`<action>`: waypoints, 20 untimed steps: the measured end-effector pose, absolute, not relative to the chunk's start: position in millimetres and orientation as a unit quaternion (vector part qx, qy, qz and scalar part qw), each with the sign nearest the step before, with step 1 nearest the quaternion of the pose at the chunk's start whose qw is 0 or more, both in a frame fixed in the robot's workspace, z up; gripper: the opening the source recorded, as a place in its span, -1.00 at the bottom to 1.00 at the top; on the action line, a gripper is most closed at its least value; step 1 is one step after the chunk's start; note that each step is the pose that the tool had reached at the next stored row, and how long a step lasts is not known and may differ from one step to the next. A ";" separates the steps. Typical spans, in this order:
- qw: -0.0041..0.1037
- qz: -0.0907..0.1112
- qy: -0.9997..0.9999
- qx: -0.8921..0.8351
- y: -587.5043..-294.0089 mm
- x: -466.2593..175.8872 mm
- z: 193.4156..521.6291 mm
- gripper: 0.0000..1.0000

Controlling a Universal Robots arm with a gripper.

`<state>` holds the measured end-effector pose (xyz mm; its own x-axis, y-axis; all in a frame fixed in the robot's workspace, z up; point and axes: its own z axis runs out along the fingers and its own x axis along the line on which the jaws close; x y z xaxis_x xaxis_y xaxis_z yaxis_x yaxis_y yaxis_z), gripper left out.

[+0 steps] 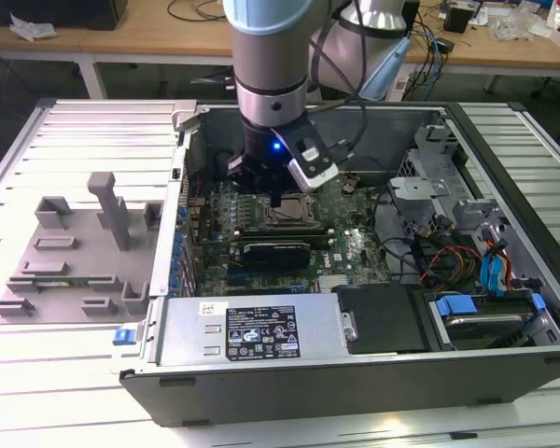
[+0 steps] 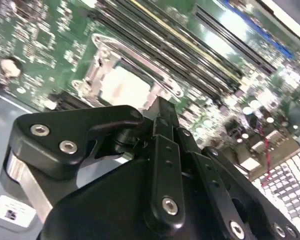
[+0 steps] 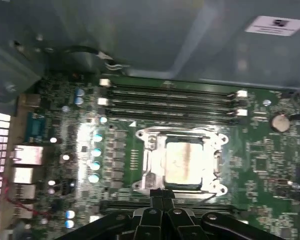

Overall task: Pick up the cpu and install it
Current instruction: 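Install the second cpu locking lever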

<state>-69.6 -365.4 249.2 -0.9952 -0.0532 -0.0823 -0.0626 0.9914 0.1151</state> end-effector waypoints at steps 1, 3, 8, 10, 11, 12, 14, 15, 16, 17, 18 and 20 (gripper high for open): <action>0.039 0.059 0.997 -0.029 -365.4 -64.7 249.2 -0.79; 0.039 0.059 0.997 -0.029 -365.8 -62.9 249.2 -0.79; 0.039 0.059 0.997 -0.029 -375.1 -62.7 249.3 -0.79; 0.039 0.059 0.997 -0.029 -378.4 -62.7 249.2 -0.79; 0.039 0.059 0.997 -0.029 -378.7 -62.8 249.0 -0.79; 0.039 0.059 0.997 -0.029 -379.1 -62.7 248.5 -0.79; 0.039 0.059 0.997 -0.029 -379.8 -63.0 245.5 -0.79; 0.039 0.059 0.997 -0.029 -380.0 -63.2 244.0 -0.79; 0.039 0.059 0.997 -0.029 -380.1 -63.5 242.0 -0.79; 0.039 0.058 0.997 -0.029 -380.2 -63.6 241.9 -0.79; 0.039 0.058 0.997 -0.029 -380.2 -63.6 241.8 -0.79; 0.029 0.059 0.997 -0.028 -380.2 -62.7 241.4 -0.79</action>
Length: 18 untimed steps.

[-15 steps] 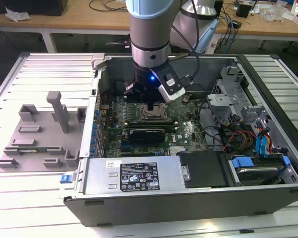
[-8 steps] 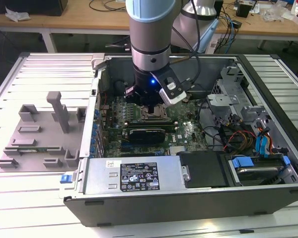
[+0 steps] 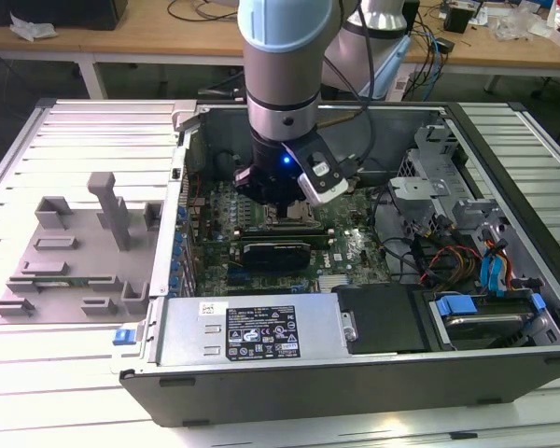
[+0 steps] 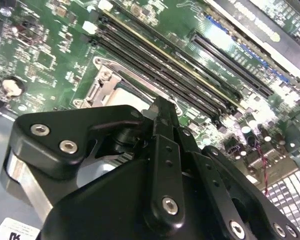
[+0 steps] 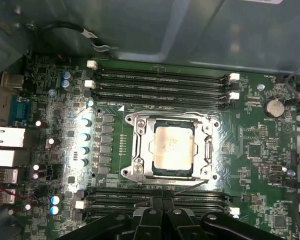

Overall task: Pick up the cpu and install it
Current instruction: 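Install the second cpu locking lever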

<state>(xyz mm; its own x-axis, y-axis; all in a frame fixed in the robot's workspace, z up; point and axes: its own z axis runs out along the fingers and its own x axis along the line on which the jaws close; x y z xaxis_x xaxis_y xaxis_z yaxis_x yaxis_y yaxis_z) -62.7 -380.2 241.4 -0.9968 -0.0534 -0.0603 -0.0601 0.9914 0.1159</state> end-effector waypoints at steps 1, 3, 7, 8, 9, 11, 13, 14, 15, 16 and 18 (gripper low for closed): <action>0.014 0.061 0.998 -0.028 -381.2 -61.5 241.4 -0.79; 0.004 0.062 0.998 -0.027 -381.7 -61.1 241.1 -0.79; 0.004 0.063 0.998 -0.027 -381.7 -61.1 234.1 -0.79; 0.004 0.063 0.998 -0.027 -381.7 -61.1 232.3 -0.79; 0.004 0.063 0.998 -0.027 -381.7 -61.1 230.3 -0.79; 0.004 0.063 0.998 -0.027 -381.7 -61.4 226.4 -0.79; 0.004 0.063 0.998 -0.027 -382.0 -62.9 224.2 -0.79; 0.004 0.063 0.998 -0.027 -382.1 -63.6 223.9 -0.79; 0.004 0.063 0.998 -0.027 -382.2 -64.1 223.8 -0.79; 0.004 0.063 0.998 -0.027 -382.3 -64.6 223.6 -0.79; 0.004 0.063 0.998 -0.027 -382.9 -66.5 222.9 -0.79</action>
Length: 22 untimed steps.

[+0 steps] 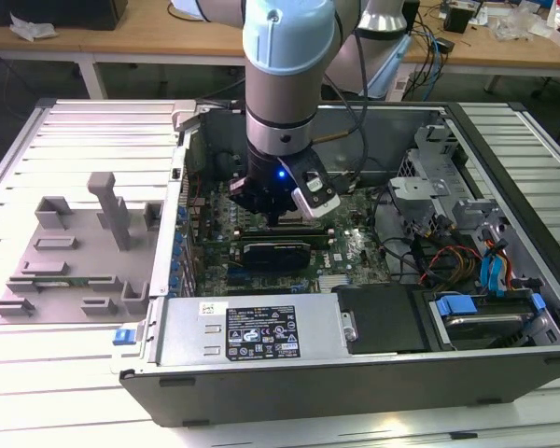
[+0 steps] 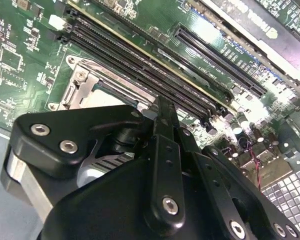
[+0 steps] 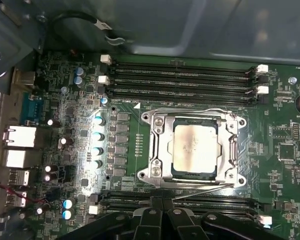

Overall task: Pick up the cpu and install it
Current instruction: 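Install the second cpu locking lever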

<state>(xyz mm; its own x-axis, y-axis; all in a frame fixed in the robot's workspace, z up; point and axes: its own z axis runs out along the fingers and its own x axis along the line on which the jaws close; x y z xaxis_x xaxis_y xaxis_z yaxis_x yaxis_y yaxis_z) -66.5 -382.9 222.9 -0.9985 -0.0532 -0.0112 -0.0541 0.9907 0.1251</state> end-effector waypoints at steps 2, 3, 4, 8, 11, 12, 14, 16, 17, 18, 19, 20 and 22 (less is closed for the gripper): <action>0.004 0.063 0.998 -0.027 -383.1 -67.3 217.2 -0.79; 0.004 0.063 0.998 -0.027 -383.1 -67.9 213.7 -0.79; 0.006 0.066 0.997 -0.027 -383.1 -68.3 212.5 -0.79; 0.013 0.077 0.997 -0.027 -383.4 -70.3 210.3 -0.79; 0.016 0.082 0.996 -0.028 -383.7 -73.7 206.7 -0.79; 0.017 0.083 0.996 -0.028 -383.7 -74.4 205.9 -0.79; 0.018 0.085 0.996 -0.028 -383.8 -75.9 204.1 -0.79; 0.019 0.087 0.996 -0.028 -384.0 -77.8 202.2 -0.79; 0.020 0.088 0.996 -0.028 -384.0 -78.3 201.8 -0.79; 0.022 0.091 0.995 -0.028 -383.8 -78.9 200.7 -0.79; 0.022 0.092 0.995 -0.028 -383.7 -78.9 200.3 -0.79; 0.022 0.092 0.995 -0.028 -383.7 -78.9 200.3 -0.79; 0.022 0.092 0.995 -0.028 -383.8 -78.9 200.4 -0.79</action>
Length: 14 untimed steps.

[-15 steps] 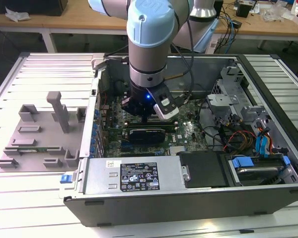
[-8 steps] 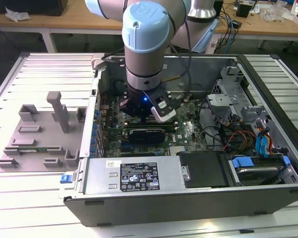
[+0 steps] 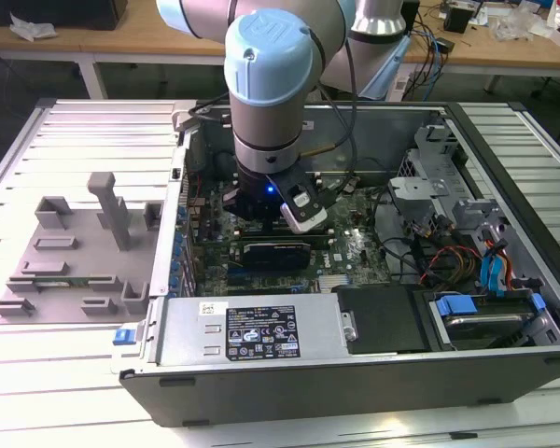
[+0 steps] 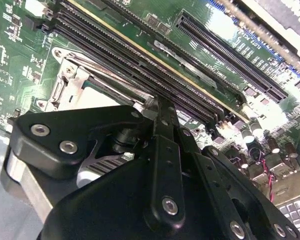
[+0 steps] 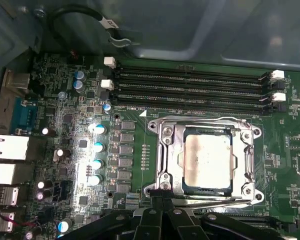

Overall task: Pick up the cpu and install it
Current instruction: 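Install the second cpu locking lever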

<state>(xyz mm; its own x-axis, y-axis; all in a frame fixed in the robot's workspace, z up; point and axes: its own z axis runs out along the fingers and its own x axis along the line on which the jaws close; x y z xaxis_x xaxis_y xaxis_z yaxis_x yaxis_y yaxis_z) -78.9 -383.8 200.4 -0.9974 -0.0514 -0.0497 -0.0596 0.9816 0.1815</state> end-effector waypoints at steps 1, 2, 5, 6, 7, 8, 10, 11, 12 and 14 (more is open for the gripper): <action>0.022 0.092 0.995 -0.028 -383.9 -79.0 200.9 -0.79; 0.022 0.092 0.995 -0.028 -383.9 -79.0 202.7 -0.79; 0.022 0.091 0.995 -0.028 -383.8 -78.9 212.6 -0.79; 0.022 0.091 0.995 -0.028 -383.8 -78.9 215.6 -0.79; 0.022 0.091 0.995 -0.028 -383.9 -78.9 218.0 -0.79; 0.022 0.090 0.995 -0.028 -384.4 -79.0 221.3 -0.79; 0.022 0.089 0.995 -0.028 -385.9 -78.5 222.9 -0.79; 0.021 0.088 0.995 -0.028 -387.8 -74.8 222.9 -0.79; 0.021 0.089 0.995 -0.028 -389.2 -69.2 222.9 -0.79; 0.021 0.089 0.995 -0.028 -391.4 -66.4 222.9 -0.79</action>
<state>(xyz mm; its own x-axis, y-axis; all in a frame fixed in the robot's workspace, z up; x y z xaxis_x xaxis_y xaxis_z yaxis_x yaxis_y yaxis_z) -66.4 -391.4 222.9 -0.9976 -0.0517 -0.0459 -0.0590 0.9828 0.1752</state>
